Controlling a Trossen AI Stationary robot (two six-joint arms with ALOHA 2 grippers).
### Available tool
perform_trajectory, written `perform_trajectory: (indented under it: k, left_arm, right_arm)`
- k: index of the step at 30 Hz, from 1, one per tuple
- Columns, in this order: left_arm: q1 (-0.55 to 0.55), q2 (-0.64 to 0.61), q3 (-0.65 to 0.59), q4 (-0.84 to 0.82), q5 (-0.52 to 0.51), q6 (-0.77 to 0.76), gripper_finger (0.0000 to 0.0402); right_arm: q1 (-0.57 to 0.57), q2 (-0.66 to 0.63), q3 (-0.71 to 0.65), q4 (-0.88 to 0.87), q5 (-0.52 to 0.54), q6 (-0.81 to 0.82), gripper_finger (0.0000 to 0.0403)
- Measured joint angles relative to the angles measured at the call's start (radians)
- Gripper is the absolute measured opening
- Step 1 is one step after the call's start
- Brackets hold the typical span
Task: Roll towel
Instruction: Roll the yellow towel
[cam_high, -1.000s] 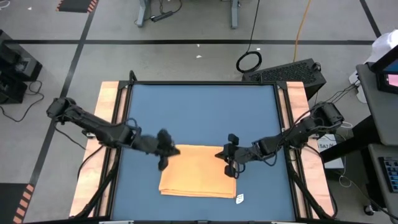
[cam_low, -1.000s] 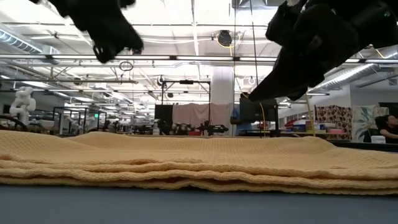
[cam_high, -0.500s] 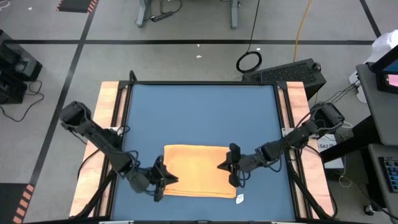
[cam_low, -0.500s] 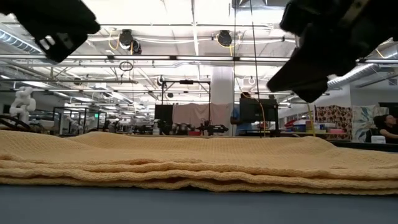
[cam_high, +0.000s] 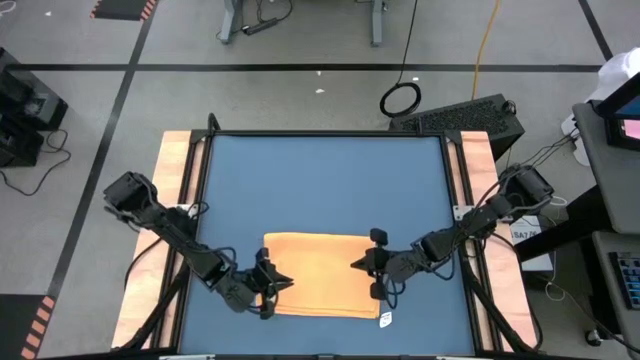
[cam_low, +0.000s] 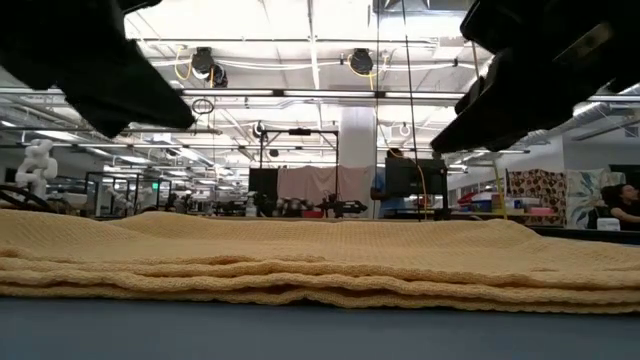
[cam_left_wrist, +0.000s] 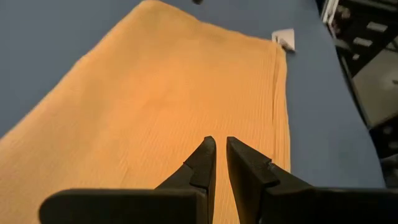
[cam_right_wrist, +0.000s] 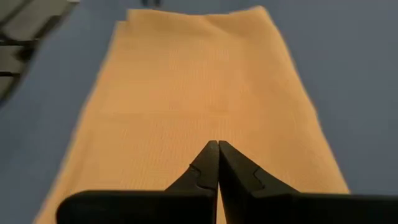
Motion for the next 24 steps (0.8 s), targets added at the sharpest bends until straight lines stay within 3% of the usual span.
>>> perform_trajectory:
  k: [3, 12, 18, 24]
  left_arm:
    - [0.012, 0.013, 0.0, 0.052, -0.001, 0.002, 0.0043]
    - [0.048, 0.014, 0.0, 0.083, -0.027, -0.032, 0.0043]
    - [0.041, 0.014, 0.0, 0.106, -0.015, -0.025, 0.0043]
    - [0.047, 0.022, 0.0, 0.102, 0.02, -0.033, 0.0043]
  right_arm:
    - [-0.002, 0.004, -0.001, -0.011, 0.051, 0.004, 0.0]
    - [-0.013, 0.02, 0.0, -0.016, 0.055, -0.019, 0.0]
    - [0.004, 0.086, 0.0, -0.003, 0.051, 0.18, 0.0]
    - [0.005, 0.116, 0.0, -0.018, 0.008, 0.224, 0.0]
